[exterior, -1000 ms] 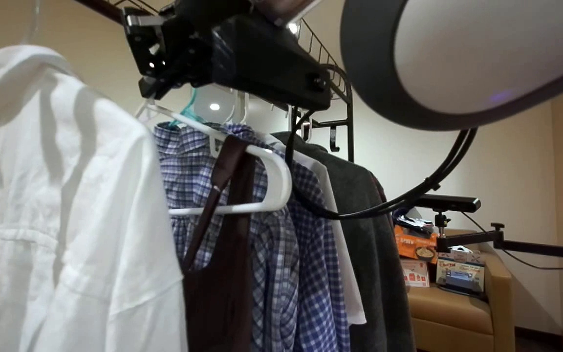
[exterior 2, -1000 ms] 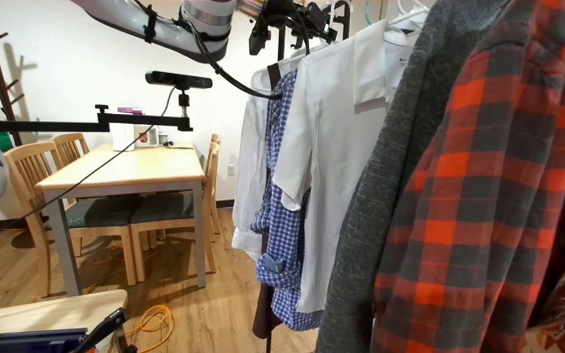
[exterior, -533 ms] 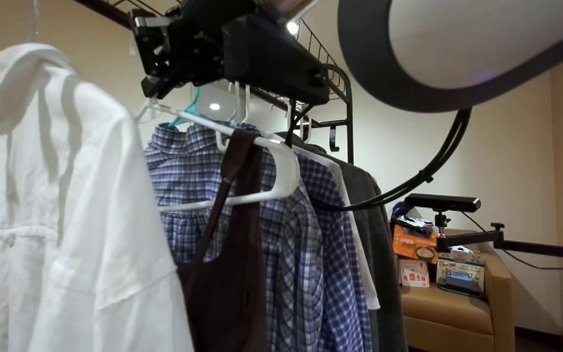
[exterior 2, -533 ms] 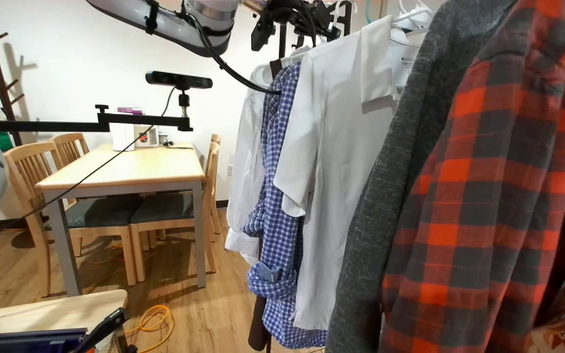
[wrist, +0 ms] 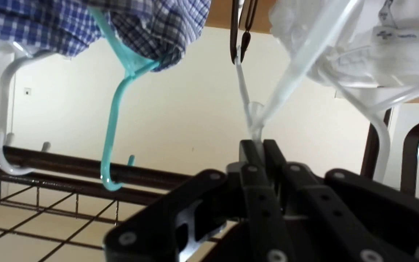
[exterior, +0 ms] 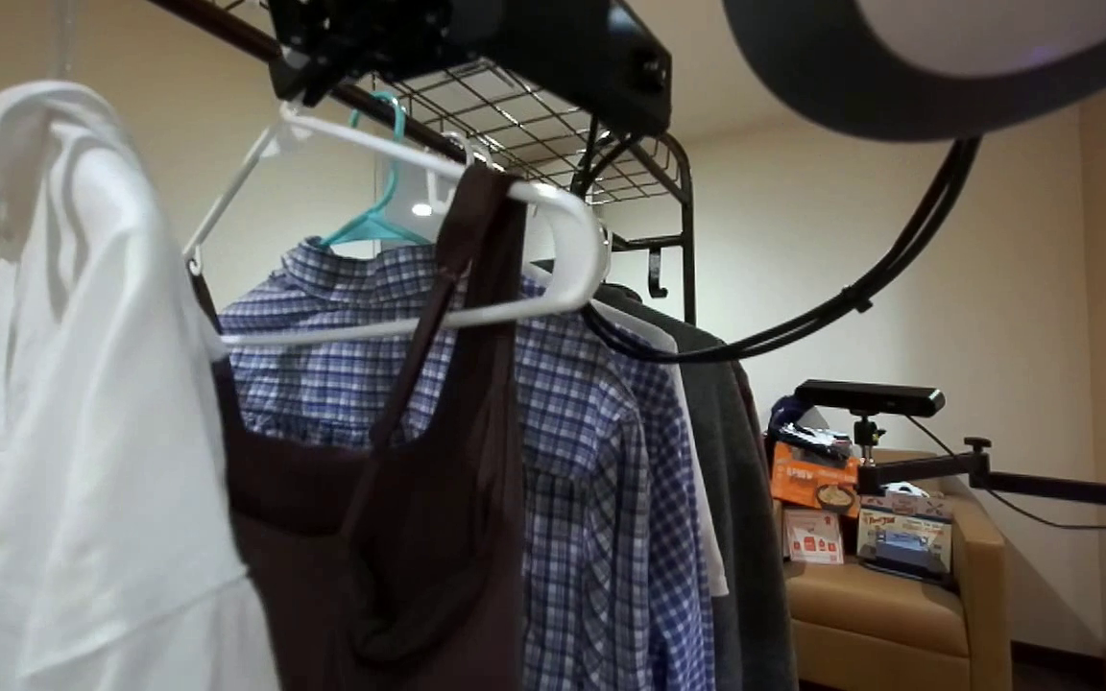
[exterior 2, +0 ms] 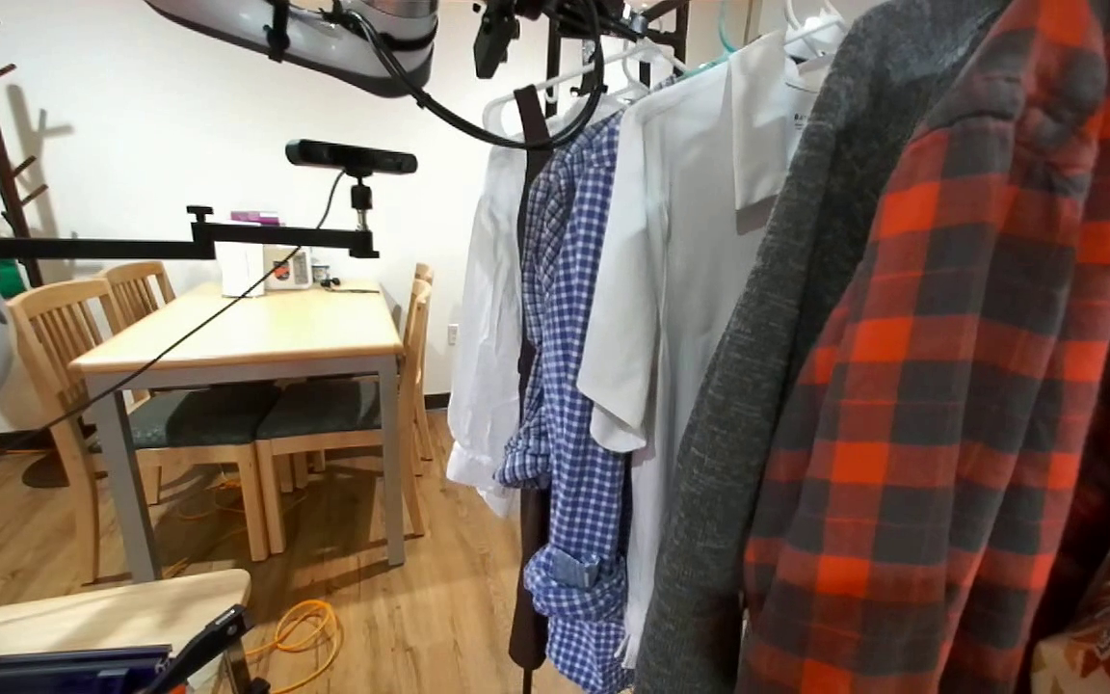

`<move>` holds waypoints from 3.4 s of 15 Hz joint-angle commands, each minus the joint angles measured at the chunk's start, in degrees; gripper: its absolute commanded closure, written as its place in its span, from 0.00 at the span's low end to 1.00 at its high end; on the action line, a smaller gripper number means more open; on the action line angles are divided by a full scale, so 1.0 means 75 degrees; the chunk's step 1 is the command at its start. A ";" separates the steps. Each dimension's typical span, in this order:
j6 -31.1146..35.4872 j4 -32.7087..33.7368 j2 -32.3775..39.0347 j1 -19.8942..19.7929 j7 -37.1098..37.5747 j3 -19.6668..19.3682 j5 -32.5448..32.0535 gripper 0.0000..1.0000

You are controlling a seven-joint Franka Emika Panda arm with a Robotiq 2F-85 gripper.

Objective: Unhang the brown dress and move it to the back

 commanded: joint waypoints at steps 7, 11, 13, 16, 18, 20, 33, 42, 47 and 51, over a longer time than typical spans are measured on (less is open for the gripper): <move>0.0064 0.0991 0.0252 -0.1445 -0.0225 0.0651 0.0062 0.93; -0.0049 0.0901 0.0290 -0.1717 -0.0335 0.0903 0.0156 0.93; -0.0126 0.0779 0.0265 -0.1678 -0.0333 0.0883 0.0219 0.93; -0.0188 0.0638 0.0355 -0.1508 -0.0420 0.0820 0.0235 0.93; -0.0216 0.0582 0.0385 -0.1443 -0.0393 0.0809 0.0267 0.66; -0.0232 0.0557 0.0373 -0.1401 -0.0362 0.0758 0.0288 0.54; -0.2258 -0.0049 0.0225 0.1266 -0.0604 -0.1461 -0.0008 0.00; -0.4805 -0.1330 -0.0525 0.4205 -0.0572 -0.4014 -0.1008 0.00; -0.5206 -0.1259 -0.0457 0.4559 -0.0264 -0.4585 -0.1811 0.00; -0.5431 -0.1194 -0.0292 0.4594 -0.0269 -0.4609 -0.1790 0.00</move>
